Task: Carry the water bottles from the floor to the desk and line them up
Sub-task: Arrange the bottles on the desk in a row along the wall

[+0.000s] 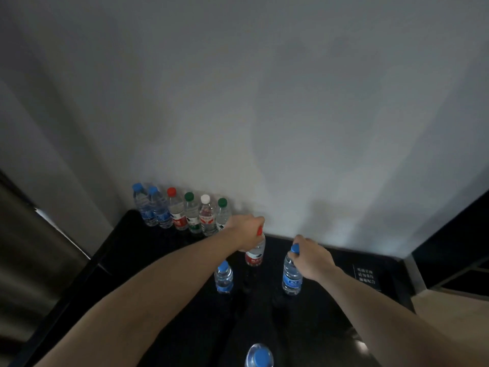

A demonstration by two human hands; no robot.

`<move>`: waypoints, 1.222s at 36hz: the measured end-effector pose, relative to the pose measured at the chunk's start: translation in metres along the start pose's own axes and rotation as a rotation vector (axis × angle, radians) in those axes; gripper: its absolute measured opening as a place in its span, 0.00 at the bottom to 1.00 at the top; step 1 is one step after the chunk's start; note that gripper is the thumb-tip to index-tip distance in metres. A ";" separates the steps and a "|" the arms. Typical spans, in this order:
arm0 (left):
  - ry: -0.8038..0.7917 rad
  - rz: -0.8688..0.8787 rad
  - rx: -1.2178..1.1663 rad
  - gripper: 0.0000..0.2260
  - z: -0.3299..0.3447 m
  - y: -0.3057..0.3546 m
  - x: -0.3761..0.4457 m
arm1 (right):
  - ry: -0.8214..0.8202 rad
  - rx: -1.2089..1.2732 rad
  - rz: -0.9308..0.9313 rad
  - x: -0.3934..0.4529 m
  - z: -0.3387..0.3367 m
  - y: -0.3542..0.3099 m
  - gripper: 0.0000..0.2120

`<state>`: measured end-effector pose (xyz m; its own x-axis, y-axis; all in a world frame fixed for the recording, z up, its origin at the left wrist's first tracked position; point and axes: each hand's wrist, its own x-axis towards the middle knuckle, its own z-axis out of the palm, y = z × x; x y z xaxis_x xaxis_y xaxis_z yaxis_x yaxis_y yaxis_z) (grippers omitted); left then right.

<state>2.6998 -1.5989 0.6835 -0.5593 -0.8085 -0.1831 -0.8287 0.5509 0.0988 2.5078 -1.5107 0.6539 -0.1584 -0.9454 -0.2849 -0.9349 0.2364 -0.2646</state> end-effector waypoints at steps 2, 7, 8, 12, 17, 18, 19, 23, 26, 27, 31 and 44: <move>0.008 -0.025 -0.008 0.11 -0.004 -0.008 0.011 | 0.005 -0.001 0.001 0.005 -0.003 0.002 0.11; 0.002 -0.095 -0.019 0.14 -0.011 -0.026 0.034 | 0.008 0.019 0.015 0.016 -0.002 0.004 0.08; -0.009 -0.106 -0.002 0.15 -0.012 -0.029 0.038 | 0.008 0.024 0.018 0.019 -0.001 0.004 0.08; -0.062 -0.126 0.045 0.16 -0.012 -0.038 0.051 | -0.002 0.050 0.028 0.028 0.003 -0.001 0.09; -0.105 -0.125 0.087 0.14 -0.006 -0.045 0.064 | -0.006 0.066 0.028 0.040 0.008 -0.002 0.10; -0.107 -0.126 0.091 0.13 -0.004 -0.047 0.068 | -0.007 0.071 0.030 0.042 0.008 -0.001 0.10; -0.112 -0.130 0.094 0.13 -0.003 -0.048 0.071 | -0.008 0.074 0.031 0.044 0.008 -0.001 0.10; -0.145 -0.154 0.092 0.11 -0.002 -0.054 0.084 | -0.005 0.079 0.025 0.050 0.008 0.001 0.09; -0.152 -0.153 0.094 0.09 -0.001 -0.058 0.093 | -0.014 0.081 0.025 0.055 0.006 0.000 0.09; -0.149 -0.146 0.095 0.08 -0.001 -0.059 0.096 | -0.017 0.080 0.025 0.057 0.006 0.000 0.10; -0.136 -0.128 0.111 0.04 0.002 -0.064 0.101 | -0.022 0.056 0.020 0.066 0.004 -0.003 0.12; -0.085 -0.112 0.119 0.07 0.008 -0.080 0.105 | 0.008 0.083 -0.002 0.111 -0.008 -0.033 0.10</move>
<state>2.7073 -1.7261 0.6484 -0.4561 -0.8483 -0.2690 -0.8743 0.4835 -0.0425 2.5187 -1.6254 0.6380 -0.1595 -0.9476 -0.2767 -0.9059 0.2519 -0.3404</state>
